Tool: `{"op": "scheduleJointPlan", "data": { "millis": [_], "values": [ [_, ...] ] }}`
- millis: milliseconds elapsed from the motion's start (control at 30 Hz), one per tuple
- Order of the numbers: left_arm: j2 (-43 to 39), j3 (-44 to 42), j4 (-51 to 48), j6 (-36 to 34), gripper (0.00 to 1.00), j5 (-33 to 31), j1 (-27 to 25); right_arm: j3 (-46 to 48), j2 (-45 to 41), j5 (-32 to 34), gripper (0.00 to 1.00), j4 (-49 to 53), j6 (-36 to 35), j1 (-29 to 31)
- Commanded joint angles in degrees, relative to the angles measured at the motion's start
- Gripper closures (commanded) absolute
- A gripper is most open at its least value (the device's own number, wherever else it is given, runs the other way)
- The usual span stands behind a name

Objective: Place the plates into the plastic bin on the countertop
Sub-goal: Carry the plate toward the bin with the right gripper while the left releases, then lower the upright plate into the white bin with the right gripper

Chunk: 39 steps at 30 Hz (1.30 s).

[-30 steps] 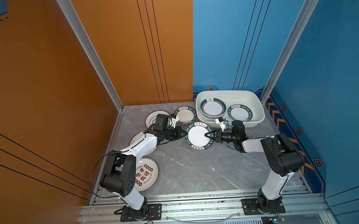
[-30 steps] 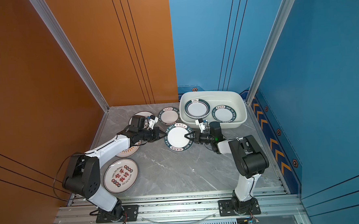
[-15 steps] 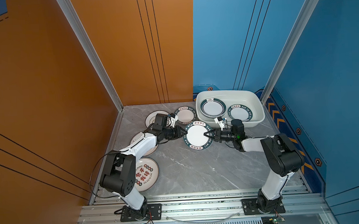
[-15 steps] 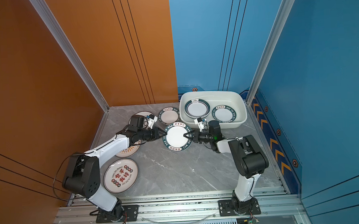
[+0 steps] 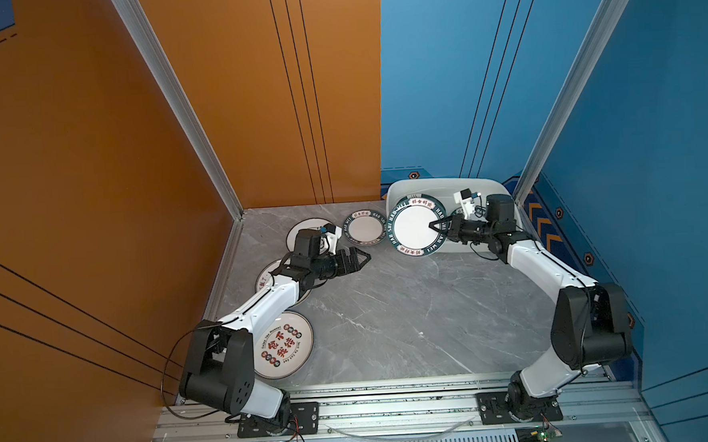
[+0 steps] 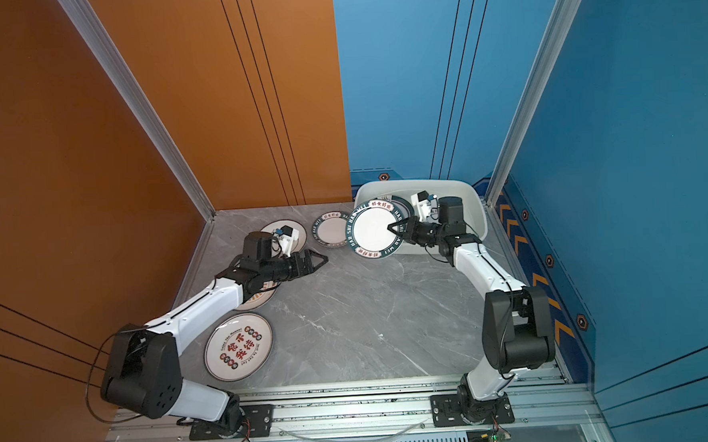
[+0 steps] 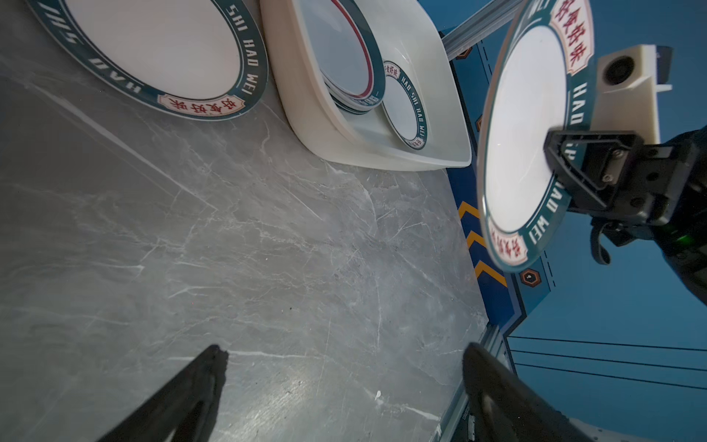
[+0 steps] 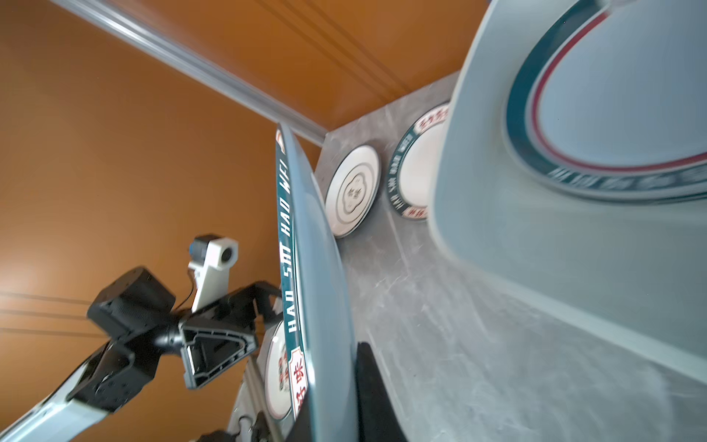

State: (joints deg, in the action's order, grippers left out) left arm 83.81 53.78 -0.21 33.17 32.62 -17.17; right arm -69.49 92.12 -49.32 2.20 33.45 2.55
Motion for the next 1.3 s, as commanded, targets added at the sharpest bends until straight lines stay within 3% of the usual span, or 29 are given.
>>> {"op": "scheduleJointPlan", "data": {
  "millis": [0, 400, 600, 1267],
  "values": [
    [-1.7, -2.9, 4.3, 3.2, 0.02, -2.7, 1.7, -4.9, -0.3, 8.2, 1.00, 12.2, -2.9, -3.3],
    [-5.9, -6.2, 1.3, 5.1, 0.02, -10.7, 3.0, -12.7, 3.6, 27.7, 1.00, 18.5, 1.4, -12.7],
    [-6.7, -7.6, 0.3, 3.3, 0.02, -10.3, 3.4, -16.3, 7.9, 32.0, 1.00, 20.1, 1.9, -14.5],
    [-4.3, -8.4, 2.0, 3.7, 0.02, -8.3, 4.1, -32.5, 29.5, 33.1, 1.00, 21.6, 6.2, -15.5]
  ]
}}
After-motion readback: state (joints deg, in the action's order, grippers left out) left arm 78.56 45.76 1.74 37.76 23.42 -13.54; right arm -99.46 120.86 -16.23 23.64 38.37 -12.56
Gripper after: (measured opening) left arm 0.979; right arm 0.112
